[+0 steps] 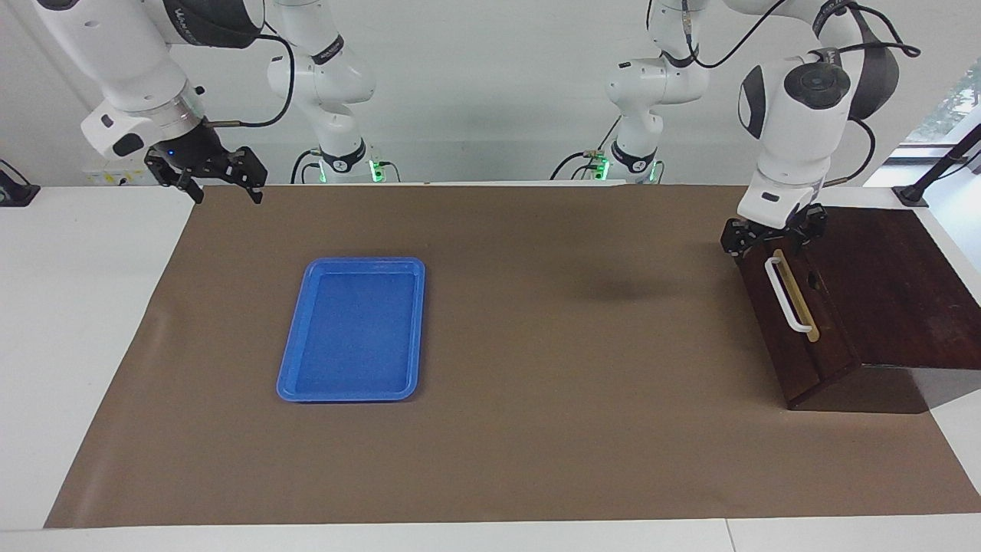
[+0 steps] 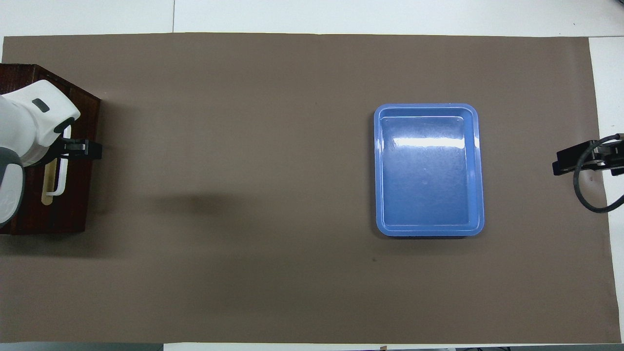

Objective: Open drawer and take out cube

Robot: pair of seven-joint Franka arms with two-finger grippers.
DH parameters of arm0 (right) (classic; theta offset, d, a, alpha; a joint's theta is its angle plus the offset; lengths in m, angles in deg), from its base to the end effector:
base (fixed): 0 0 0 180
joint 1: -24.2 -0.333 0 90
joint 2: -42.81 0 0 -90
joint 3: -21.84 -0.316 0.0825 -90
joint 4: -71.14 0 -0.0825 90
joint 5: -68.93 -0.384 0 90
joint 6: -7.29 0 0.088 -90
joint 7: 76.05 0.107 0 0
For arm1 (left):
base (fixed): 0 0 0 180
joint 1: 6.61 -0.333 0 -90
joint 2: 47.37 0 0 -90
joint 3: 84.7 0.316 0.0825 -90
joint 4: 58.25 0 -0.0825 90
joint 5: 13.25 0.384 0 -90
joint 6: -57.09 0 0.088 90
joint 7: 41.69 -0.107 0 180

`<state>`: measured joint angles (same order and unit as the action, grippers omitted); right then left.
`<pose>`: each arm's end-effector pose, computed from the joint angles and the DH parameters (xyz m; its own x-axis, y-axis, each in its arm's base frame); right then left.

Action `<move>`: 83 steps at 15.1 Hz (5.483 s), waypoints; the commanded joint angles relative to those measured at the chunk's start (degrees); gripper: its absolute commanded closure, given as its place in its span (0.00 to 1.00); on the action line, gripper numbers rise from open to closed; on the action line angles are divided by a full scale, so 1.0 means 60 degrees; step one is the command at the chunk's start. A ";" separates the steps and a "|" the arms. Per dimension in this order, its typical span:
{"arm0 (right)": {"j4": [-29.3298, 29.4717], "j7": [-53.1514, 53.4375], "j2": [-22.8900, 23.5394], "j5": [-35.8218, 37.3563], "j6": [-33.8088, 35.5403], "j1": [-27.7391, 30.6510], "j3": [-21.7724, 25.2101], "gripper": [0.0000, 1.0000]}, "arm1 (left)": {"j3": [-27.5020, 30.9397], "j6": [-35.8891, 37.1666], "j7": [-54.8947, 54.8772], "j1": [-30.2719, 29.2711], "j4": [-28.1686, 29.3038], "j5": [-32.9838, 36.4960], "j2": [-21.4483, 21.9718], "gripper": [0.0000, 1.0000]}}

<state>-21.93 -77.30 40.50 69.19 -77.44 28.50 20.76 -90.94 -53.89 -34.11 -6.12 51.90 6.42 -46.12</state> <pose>0.5302 -0.0301 0.6138 0.9939 -0.0346 -0.1051 -0.0345 -0.9994 0.0030 0.5575 -0.0430 0.5044 0.9920 -0.1124 0.0583 -0.0885 -0.9447 -0.3157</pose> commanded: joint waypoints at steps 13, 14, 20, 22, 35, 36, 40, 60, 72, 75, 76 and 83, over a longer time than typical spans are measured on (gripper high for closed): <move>-0.0163 -0.0217 -0.0171 0.0102 0.0075 0.0060 -0.0054 0.00 | 0.0366 -0.2525 0.0393 -0.0228 0.0817 0.1804 -0.1321 0.00; -0.0163 -0.0217 -0.0171 0.0102 0.0075 0.0060 -0.0054 0.00 | 0.0425 -0.2583 0.0393 -0.0242 0.0817 0.1804 -0.1351 0.00; -0.0163 -0.0217 -0.0171 0.0102 0.0075 0.0060 -0.0054 0.00 | 0.0557 -0.2613 0.0656 -0.0243 0.0963 0.1833 -0.1585 0.00; -0.0163 -0.0217 -0.0171 0.0102 0.0075 0.0060 -0.0054 0.00 | 0.0528 -0.2598 0.0642 -0.0228 0.1022 0.1848 -0.1585 0.00; -0.0163 -0.0217 -0.0171 0.0102 0.0075 0.0074 -0.0054 0.00 | -0.0349 -0.1750 0.1022 0.0182 0.0876 0.1819 -0.1556 0.00; -0.0163 -0.0217 -0.0171 0.0102 0.0075 0.0060 -0.0054 0.00 | -0.0525 -0.1662 0.1037 0.0182 0.0846 0.1804 -0.1556 0.00; -0.0163 -0.0217 -0.0171 0.0102 0.0075 0.0074 -0.0040 0.00 | -0.1155 -0.1090 0.1198 0.0182 0.0568 0.1746 -0.1556 0.00; -0.0163 -0.0217 -0.0171 0.0102 0.0075 0.0060 -0.0054 0.00 | -0.0208 0.1650 0.2686 -0.0243 -0.2859 -0.2367 -0.1190 0.00; -0.0163 -0.0217 -0.0171 0.0102 0.0075 0.0074 -0.0040 0.00 | 0.0615 -0.0109 1.0602 -0.0931 -0.1542 -0.2605 -0.1292 0.00; -0.0163 -0.0217 -0.0171 0.0102 0.0075 0.0074 -0.0054 0.00 | 0.0631 0.0141 1.1011 -0.1151 -0.1527 -0.2634 -0.1453 0.00; -0.0163 -0.0217 -0.0171 0.0102 0.0075 0.0060 -0.0054 0.00 | 0.0645 0.0242 1.1027 -0.1180 -0.1527 -0.2707 -0.1453 0.00; -0.0163 -0.0217 -0.0171 0.0102 0.0075 0.0031 -0.0069 0.00 | 0.0791 -0.0136 1.1730 -0.1356 -0.1118 -0.2898 -0.1468 0.00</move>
<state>-21.93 -77.30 40.49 69.19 -77.44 28.48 20.76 -86.48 -53.22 34.70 -13.78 43.53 -9.97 -55.45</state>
